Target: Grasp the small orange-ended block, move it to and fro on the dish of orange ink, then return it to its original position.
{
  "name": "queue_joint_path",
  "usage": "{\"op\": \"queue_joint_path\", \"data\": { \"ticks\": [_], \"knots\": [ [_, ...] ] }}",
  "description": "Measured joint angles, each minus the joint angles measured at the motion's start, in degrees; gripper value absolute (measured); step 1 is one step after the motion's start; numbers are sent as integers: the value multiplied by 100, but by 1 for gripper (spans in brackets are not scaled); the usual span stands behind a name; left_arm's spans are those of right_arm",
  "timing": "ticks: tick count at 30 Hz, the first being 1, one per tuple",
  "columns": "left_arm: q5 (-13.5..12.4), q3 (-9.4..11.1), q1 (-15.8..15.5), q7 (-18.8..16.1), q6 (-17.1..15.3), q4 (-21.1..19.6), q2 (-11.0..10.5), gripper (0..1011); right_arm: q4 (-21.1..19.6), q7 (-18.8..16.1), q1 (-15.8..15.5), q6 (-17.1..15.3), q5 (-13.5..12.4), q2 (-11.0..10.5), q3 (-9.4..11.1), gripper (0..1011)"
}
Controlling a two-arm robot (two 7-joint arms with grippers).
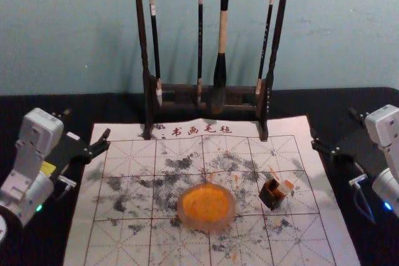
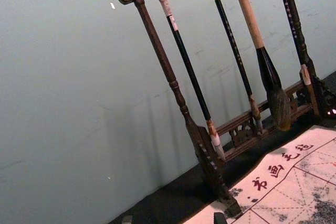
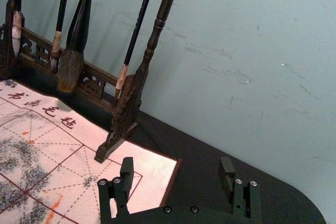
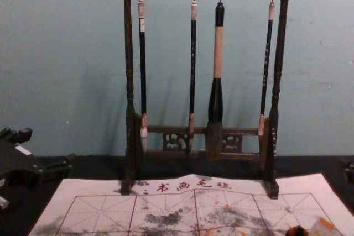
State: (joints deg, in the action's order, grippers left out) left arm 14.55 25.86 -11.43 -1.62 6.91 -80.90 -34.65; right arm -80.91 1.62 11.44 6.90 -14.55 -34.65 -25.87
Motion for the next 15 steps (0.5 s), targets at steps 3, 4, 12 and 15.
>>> {"op": "queue_joint_path", "data": {
  "ticks": [3, 4, 12, 15],
  "knots": [
    [0, 0, 0, 0, 0, 0, 0, 1001, 0, 0, 0, 1, 0, 0, 0, 1003],
    [0, 0, 0, 0, 0, 0, 0, 1001, 0, 0, 0, 1, 0, 0, 0, 1003],
    [0, 0, 0, 0, 0, 0, 0, 1001, 0, 0, 0, 1, 0, 0, 0, 1003],
    [-1, 0, 0, 0, 0, 0, 0, 1001, 0, 0, 0, 1, 0, 0, 0, 1003]
  ]
}}
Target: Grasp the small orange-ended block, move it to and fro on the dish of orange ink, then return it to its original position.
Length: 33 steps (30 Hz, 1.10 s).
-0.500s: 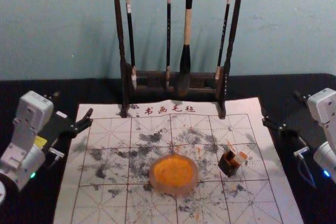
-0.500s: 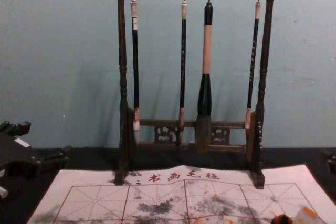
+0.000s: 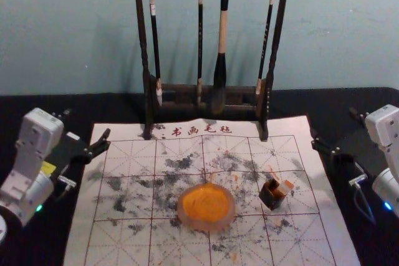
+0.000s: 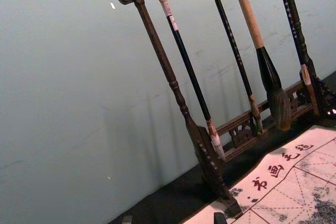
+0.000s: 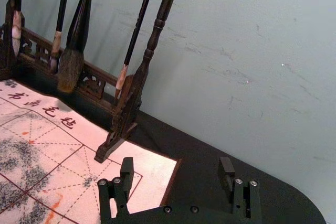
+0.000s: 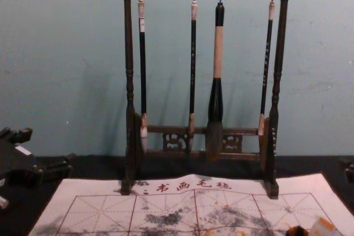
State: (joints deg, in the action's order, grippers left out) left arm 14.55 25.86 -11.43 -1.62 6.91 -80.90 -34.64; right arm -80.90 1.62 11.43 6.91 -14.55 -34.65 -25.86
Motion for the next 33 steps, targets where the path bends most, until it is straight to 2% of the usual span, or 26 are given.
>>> {"op": "queue_joint_path", "data": {
  "ticks": [33],
  "knots": [
    [0, 0, 0, 0, 0, 0, 0, 1001, 0, 0, 0, -1, 0, 0, 0, 1003]
  ]
}}
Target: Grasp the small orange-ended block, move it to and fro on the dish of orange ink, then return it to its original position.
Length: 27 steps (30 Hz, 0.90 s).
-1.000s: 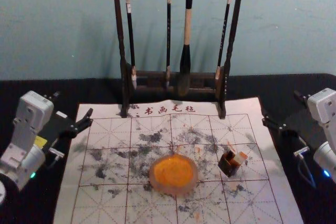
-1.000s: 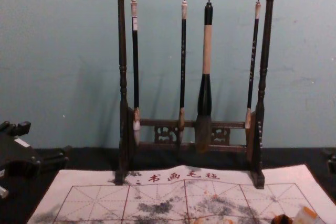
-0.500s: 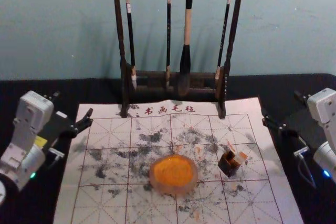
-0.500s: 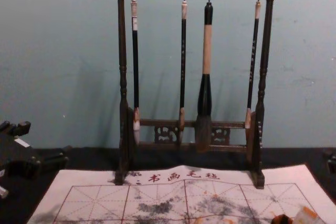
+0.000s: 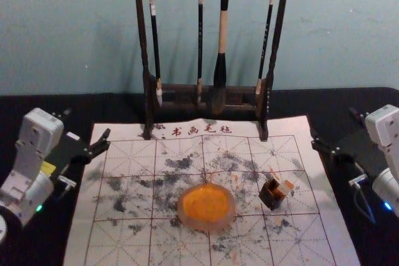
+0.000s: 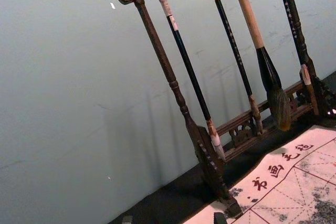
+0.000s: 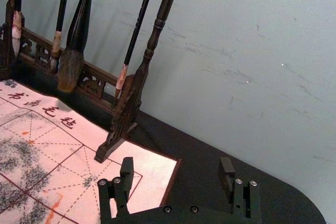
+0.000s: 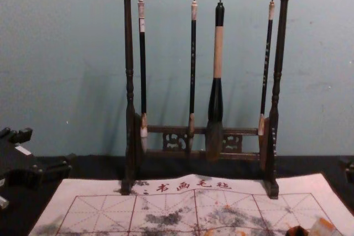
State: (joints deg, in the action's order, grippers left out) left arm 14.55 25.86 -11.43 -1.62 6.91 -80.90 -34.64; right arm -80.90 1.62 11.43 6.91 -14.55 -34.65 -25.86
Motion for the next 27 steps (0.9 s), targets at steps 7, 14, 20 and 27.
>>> {"op": "queue_joint_path", "data": {
  "ticks": [7, 14, 20, 27],
  "knots": [
    [0, 0, 0, 0, 0, 0, 0, 1001, 0, 0, 0, 0, 0, 0, 0, 1003],
    [0, 0, 0, 0, 0, 0, 0, 1001, 0, 0, 0, 0, 0, 0, 0, 1003],
    [0, 0, 0, 0, 0, 0, 0, 1001, -62, -96, -104, 66, -52, 1, 179, 1003],
    [0, 0, 0, 0, 0, 0, 0, 1001, -395, -288, -373, 113, -241, -118, 398, 1003]
  ]
}}
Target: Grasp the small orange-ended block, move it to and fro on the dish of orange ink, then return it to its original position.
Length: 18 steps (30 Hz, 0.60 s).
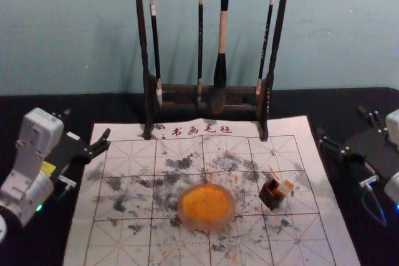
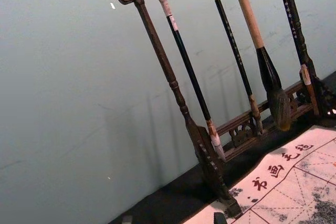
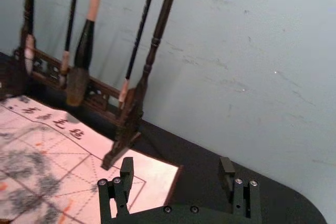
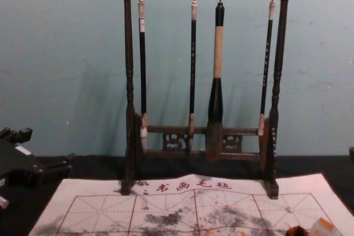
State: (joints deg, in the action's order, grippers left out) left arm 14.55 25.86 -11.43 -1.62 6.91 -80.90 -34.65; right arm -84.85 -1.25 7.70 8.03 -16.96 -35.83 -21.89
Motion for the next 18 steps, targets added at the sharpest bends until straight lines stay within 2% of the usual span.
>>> {"op": "queue_joint_path", "data": {
  "ticks": [9, 12, 13, 18],
  "knots": [
    [0, 0, 0, 0, 0, 0, 0, 1001, -788, -365, -711, 5, -358, -292, 302, 1003],
    [0, 0, 0, 0, 0, 0, 0, 1001, -1043, -610, -982, 57, -535, -422, 400, 1003],
    [0, 0, 0, 0, 0, 0, 0, 1001, -1043, -610, -982, 57, -535, -422, 400, 1003],
    [0, 0, 0, 0, 0, 0, 0, 1001, -1298, -1066, -1305, 139, -804, -558, 492, 1003]
  ]
}}
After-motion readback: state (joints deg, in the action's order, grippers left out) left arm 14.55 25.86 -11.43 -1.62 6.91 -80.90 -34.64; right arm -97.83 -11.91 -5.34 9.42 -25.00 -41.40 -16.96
